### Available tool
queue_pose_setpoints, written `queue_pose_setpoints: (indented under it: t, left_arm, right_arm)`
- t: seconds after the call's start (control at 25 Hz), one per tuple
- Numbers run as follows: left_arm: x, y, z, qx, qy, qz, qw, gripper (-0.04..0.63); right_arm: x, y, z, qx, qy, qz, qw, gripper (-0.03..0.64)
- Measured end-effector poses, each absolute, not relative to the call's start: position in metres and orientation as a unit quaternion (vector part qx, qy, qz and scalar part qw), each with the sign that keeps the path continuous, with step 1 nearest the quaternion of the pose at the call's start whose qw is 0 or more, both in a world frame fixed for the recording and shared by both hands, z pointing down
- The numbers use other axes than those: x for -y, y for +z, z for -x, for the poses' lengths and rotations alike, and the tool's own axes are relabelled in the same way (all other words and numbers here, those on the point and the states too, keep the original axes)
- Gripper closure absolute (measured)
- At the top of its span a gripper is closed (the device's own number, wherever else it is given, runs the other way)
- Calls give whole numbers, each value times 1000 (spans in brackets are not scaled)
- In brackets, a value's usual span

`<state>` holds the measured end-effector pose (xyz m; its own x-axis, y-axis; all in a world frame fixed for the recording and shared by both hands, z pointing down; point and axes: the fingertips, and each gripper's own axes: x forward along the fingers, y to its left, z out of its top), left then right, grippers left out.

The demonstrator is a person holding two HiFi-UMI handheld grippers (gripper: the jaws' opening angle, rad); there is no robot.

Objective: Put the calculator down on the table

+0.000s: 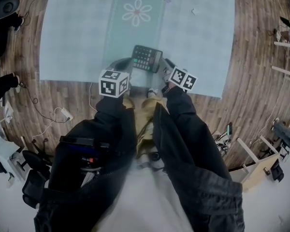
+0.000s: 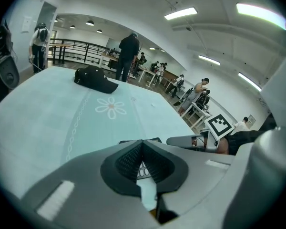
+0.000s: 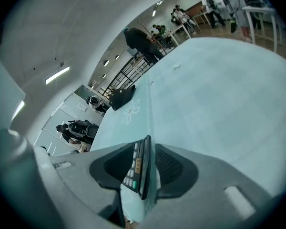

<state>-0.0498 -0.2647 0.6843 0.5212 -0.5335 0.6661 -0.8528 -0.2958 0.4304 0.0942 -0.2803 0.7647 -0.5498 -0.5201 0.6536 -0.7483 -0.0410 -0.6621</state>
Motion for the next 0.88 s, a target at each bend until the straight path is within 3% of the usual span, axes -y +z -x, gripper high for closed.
queue_pose_setpoints:
  t: [0.32,0.48,0.88]
  left_arm:
    - [298,595,25,441,141,-827,319,597]
    - [322,536,15,440,104,-852,265,597]
    - [344,410,-8,424,34,-893,149,597]
  right_arm:
    - [321,624,-107,759,385,-522,54,531]
    - [340,541,-94,806,298,-510,28,618]
    - [337,399,-78,859,125,-497,13,618]
